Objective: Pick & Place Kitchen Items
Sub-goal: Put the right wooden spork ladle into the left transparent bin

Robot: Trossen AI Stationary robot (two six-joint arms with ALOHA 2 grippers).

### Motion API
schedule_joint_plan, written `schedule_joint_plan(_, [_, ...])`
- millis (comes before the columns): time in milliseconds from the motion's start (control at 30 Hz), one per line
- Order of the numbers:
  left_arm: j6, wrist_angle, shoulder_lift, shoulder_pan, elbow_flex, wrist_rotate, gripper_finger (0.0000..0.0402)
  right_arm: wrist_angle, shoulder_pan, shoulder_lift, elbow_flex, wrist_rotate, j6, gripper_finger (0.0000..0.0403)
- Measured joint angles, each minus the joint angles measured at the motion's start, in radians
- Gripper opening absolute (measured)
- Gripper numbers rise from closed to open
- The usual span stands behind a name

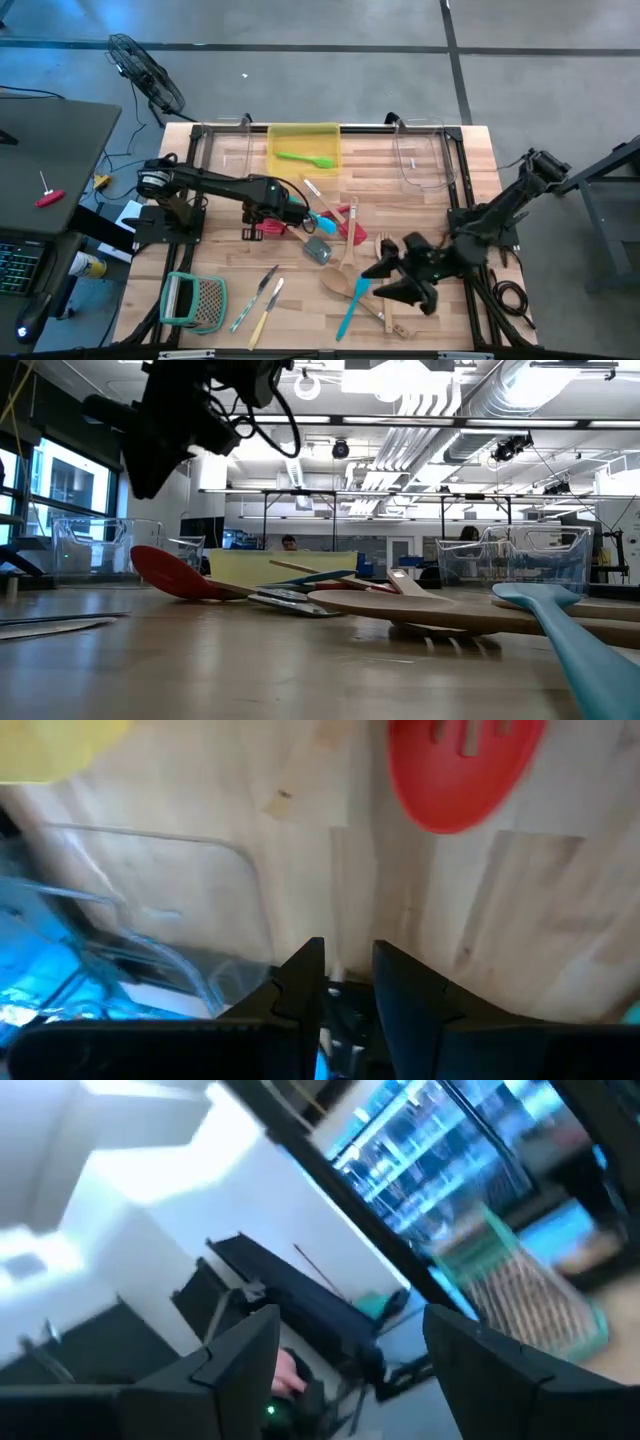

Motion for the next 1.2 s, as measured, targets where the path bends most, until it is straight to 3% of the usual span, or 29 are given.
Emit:
schedule_joint_plan(100, [-0.010, 0.000, 0.000, -0.027, -0.003, 0.010, 0.0083, -0.341, 0.023, -0.013, 0.170, 0.043, -0.056, 0.0240])
schedule_joint_plan(267, [-0.018, 0.002, 0.000, -0.078, -0.003, 0.017, 0.0083, -0.892, 0.046, 0.052, 0.525, 0.172, -0.008, 0.0240])
schedule_joint_plan(400, [-0.042, 0.002, 0.000, -0.118, -0.003, 0.019, 0.0083, -1.259, 0.046, 0.130, 0.750, 0.202, 0.151, 0.0240])
schedule_joint_plan(567, [-0.052, 0.014, 0.000, -0.161, -0.003, 0.020, 0.0083, -1.620, 0.035, 0.237, 0.929, 0.171, 0.386, 0.0240])
schedule_joint_plan(800, [-0.062, 0.034, 0.000, -0.178, -0.003, 0.021, 0.0083, -1.840, -0.047, 0.391, 1.022, -0.040, 0.622, 0.0240])
schedule_joint_plan(967, [-0.063, 0.034, 0.000, -0.176, -0.003, 0.020, 0.0083, -2.075, -0.123, 0.506, 1.022, -0.369, 0.852, 0.0240])
schedule_joint_plan(1067, [-0.067, 0.039, 0.000, -0.176, -0.003, 0.020, 0.0083, -2.234, -0.147, 0.577, 1.020, -0.509, 0.938, 0.0240])
schedule_joint_plan(1200, [-0.067, 0.050, 0.000, -0.176, -0.003, 0.021, 0.0083, -2.135, -0.156, 0.626, 1.000, -0.498, 0.937, 0.0240])
